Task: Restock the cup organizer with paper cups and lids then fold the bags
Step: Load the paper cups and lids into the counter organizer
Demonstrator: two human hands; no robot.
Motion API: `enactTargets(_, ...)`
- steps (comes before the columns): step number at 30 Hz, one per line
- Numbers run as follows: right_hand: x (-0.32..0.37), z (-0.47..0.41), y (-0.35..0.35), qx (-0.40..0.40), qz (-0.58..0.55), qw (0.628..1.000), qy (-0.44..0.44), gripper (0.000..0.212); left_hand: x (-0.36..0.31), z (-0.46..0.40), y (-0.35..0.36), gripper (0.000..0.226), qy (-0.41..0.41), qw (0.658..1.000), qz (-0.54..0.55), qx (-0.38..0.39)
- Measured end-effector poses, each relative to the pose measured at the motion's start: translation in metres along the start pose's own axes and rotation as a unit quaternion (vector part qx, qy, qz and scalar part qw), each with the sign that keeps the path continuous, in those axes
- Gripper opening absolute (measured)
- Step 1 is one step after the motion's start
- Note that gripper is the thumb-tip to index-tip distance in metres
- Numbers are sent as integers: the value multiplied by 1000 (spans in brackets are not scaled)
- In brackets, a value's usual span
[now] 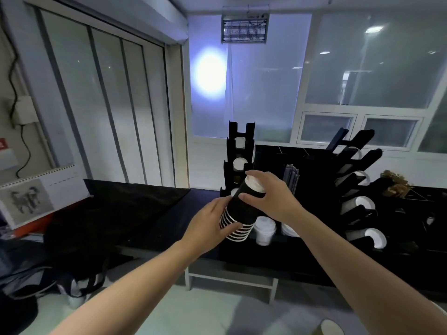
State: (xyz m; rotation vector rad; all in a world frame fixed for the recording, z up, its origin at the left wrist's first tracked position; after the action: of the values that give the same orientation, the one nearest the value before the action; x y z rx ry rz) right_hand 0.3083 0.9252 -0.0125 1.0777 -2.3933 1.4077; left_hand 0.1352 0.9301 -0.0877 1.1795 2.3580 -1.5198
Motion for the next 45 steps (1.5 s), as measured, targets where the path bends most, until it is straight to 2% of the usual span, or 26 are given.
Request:
enactTargets(4,5,-7,3,-13,23,999,-21,63,7,-9,-2,75,-6,1000,-9,-6)
enactTargets(10,1,-12,24,1,69,996,-56,67,36,-8,13,54,-13,998,-66,13)
enactTargets(15,-14,-7,60,26,119,988,-97,66,51,-1,32,51,-12,993,-107,48)
enactTargets(19,-35,-2,90,54,156,983,-84,67,50,-1,34,47,8,993,-114,40)
enactTargets(24,-72,13,133,139,206,968,-43,61,60,6,42,53,4,994,-102,41)
enactTargets(30,-60,2,154,118,230,965,-39,61,62,8,41,59,12,998,-67,18)
enactTargets(34,-61,5,152,137,233,962,-38,62,64,11,43,60,17,997,-69,15)
enactTargets(36,-60,16,139,109,212,970,-50,61,55,17,40,55,60,994,-88,-18)
enactTargets(40,-66,59,99,-35,168,983,-71,38,30,40,47,32,178,978,-85,-72)
enactTargets(45,-95,109,61,-72,175,981,-45,12,10,50,84,16,193,979,-54,-48)
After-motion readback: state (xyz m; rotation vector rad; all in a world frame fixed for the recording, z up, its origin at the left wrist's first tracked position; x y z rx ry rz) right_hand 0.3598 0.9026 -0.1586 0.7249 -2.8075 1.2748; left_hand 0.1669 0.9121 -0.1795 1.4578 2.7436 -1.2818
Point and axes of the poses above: each hand's wrist, its own z-axis away from the middle knuckle, its own y-axis out of the palm, x = y × z, the point moved 9 cm from there along -z, towards the middle knuckle, and after that the axes turned 5 degrees about -y, right-handed, at the moved point
